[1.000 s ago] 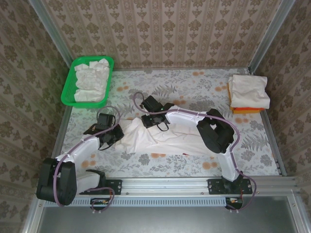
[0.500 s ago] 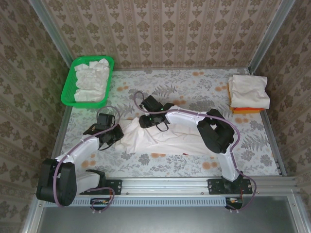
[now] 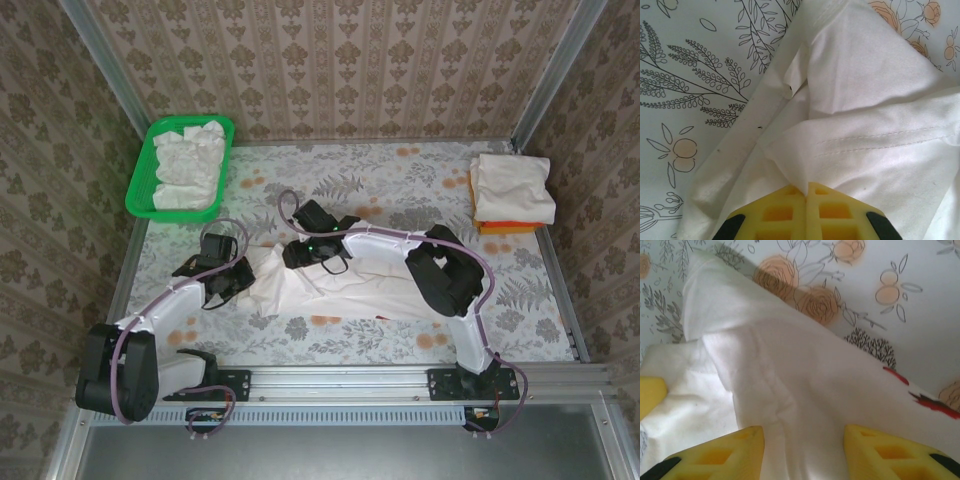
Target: Fold and stack the t-shirts
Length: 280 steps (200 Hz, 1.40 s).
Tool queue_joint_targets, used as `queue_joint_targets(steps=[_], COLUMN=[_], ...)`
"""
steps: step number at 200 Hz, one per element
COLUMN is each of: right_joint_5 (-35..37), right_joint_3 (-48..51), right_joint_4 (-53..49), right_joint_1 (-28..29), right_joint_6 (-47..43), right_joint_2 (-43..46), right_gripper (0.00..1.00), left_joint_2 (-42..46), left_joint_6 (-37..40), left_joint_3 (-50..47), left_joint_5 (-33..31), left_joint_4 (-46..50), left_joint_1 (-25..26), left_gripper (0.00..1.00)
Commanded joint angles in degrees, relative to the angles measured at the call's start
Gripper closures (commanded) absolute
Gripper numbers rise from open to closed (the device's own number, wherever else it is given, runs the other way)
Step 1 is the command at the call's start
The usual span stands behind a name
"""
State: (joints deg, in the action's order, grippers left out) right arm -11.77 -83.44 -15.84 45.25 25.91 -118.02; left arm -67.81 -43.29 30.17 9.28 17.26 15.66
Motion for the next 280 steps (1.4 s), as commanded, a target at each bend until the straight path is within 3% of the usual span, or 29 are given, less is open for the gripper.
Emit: queue_joint_targets(steps=[1, 46, 85, 133, 159, 172, 280], right_joint_5=[-3.0, -3.0, -2.4, -1.5, -1.3, -1.1, 4.5], right_joint_3=[1.2, 2.5, 3.8, 0.3, -0.6, -0.3, 14.3], right_joint_4=[3.0, 4.7, 6.4, 4.7, 4.0, 4.0, 7.1], right_joint_1=[-0.2, -0.2, -0.1, -0.2, -0.3, -0.3, -0.1], right_joint_6=[0.3, 1.2, 1.0, 1.1, 0.7, 0.7, 6.0], right_joint_2=[3.4, 4.2, 4.5, -1.0, -0.7, 0.6, 14.8], right_gripper=[0.52, 0.43, 0.42, 0.58, 0.86, 0.95, 0.98], left_joint_2=[-0.6, -1.1, -1.5, -1.1, -1.1, -1.0, -0.3], left_joint_6=[1.5, 1.6, 1.9, 2.5, 2.7, 3.4, 11.3], left_joint_3=[0.1, 0.2, 0.3, 0.8, 0.9, 1.6, 12.4], left_joint_5=[0.8, 1.3, 1.6, 1.7, 1.9, 2.0, 1.9], left_joint_4=[0.2, -0.4, -0.9, -0.5, -0.9, -0.5, 4.4], left_joint_1=[-0.4, -0.4, -0.4, -0.4, -0.4, -0.3, -0.4], left_gripper=[1.00, 1.00, 1.00, 1.00, 1.00, 1.00, 1.00])
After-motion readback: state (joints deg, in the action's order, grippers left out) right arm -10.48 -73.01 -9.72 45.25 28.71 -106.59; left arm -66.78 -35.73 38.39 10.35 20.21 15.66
